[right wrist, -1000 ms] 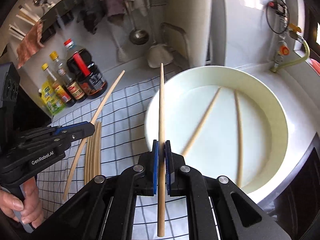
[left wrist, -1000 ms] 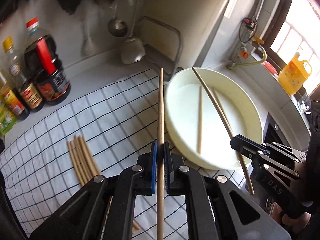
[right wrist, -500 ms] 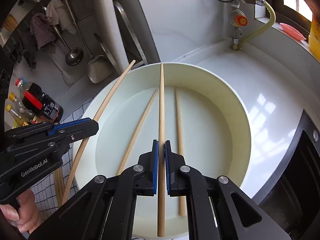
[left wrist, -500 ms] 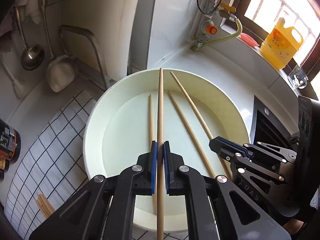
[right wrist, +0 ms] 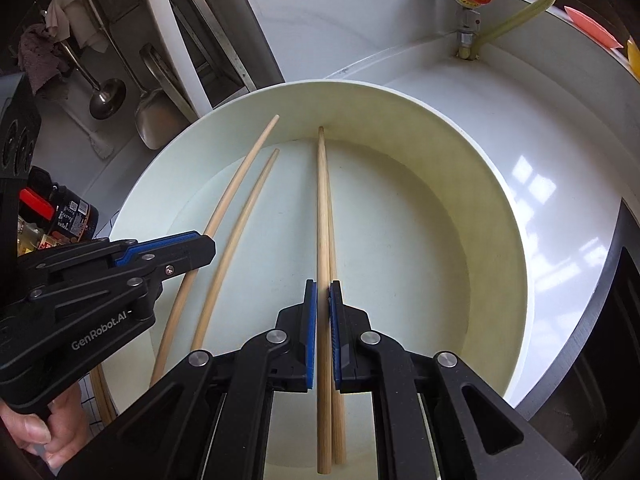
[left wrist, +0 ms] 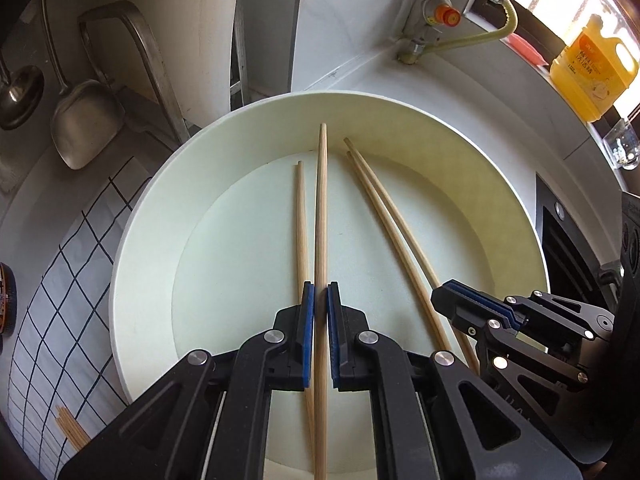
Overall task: Organize utensils
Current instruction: 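Open both tools to release the chopsticks into the basin, then move both open tools back over the chopstick bundle on the cloth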
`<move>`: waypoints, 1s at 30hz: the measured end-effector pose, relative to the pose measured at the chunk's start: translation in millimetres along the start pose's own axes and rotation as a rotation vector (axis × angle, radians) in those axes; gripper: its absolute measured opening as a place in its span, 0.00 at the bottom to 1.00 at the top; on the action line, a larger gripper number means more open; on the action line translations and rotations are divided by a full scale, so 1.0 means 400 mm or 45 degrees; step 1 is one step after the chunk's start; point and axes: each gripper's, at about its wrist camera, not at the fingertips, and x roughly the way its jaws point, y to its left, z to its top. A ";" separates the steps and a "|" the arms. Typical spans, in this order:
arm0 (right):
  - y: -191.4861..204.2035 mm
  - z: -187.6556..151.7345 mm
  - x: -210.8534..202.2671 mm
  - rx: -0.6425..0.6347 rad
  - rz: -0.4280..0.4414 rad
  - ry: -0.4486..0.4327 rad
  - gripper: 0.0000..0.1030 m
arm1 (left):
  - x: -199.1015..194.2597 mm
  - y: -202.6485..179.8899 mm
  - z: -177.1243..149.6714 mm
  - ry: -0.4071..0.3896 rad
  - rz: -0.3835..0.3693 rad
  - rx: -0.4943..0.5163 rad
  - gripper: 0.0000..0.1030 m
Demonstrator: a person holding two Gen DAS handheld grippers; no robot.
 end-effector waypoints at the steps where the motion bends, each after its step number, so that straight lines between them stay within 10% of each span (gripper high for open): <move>1: 0.000 0.000 0.000 0.000 0.000 -0.002 0.06 | 0.004 0.002 0.001 0.003 0.006 -0.006 0.07; 5: 0.001 0.002 -0.007 -0.007 -0.017 -0.008 0.06 | 0.005 0.009 0.002 0.017 0.040 -0.049 0.10; 12: -0.008 0.005 -0.032 0.009 -0.022 -0.042 0.11 | -0.051 0.024 -0.009 -0.060 0.086 -0.074 0.56; 30: 0.039 -0.054 -0.108 -0.021 0.017 -0.074 0.20 | -0.184 0.067 -0.109 -0.129 0.133 -0.146 0.62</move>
